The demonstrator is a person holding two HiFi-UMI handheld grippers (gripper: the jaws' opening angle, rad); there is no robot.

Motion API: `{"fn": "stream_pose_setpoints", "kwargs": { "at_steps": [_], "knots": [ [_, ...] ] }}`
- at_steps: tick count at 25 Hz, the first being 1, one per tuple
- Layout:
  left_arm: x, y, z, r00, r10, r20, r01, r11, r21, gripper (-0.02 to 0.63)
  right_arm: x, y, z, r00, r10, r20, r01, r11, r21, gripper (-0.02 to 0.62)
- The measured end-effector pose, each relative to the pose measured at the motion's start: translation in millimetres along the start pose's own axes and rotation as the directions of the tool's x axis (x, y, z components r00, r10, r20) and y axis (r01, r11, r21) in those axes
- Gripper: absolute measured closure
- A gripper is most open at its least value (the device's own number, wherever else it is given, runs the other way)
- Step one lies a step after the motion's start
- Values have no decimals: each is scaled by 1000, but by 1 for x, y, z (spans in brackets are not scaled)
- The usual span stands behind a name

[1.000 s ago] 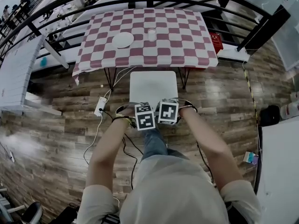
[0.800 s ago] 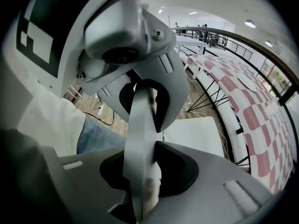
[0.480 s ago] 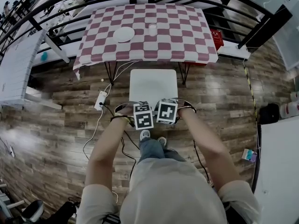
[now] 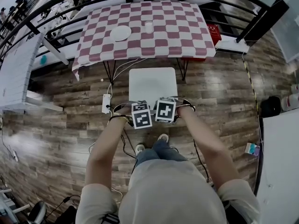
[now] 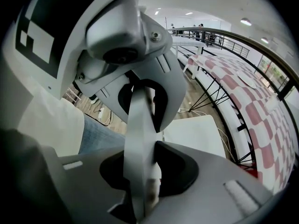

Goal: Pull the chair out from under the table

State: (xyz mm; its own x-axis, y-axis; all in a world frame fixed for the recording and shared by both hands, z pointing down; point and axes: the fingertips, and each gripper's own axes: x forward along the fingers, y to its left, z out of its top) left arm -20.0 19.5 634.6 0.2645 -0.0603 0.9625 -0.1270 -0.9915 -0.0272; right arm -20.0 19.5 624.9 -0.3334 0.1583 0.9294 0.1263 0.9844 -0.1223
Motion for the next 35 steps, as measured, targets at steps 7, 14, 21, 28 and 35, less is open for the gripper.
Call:
{"fn": "stream_pose_setpoints", "kwargs": {
  "at_steps": [7,14,21,28,35],
  "knots": [
    [-1,-16,-1,1000,-10,4,10,999,38,528,3,17,-3,1000,-1,-19,1,1000,20,508],
    [-1,-41,-5,1000,-18,-11,18,998,53,528,8,42,3,1000,-1,-13,2,1000,18,508],
    [-5,-69,-9,1000,-28,-6,28,998,56,528,11,69,6,1000,-4,-15,4,1000,18,508],
    [-6,-96,-14,1000,-31,-4,31,998,55,528,17,96,10,1000,-4,-13,4,1000,19,508],
    [-6,-118,-16,1000,-30,-2,30,998,58,528,29,113,6,1000,-18,-17,18,1000,5,508]
  ]
}}
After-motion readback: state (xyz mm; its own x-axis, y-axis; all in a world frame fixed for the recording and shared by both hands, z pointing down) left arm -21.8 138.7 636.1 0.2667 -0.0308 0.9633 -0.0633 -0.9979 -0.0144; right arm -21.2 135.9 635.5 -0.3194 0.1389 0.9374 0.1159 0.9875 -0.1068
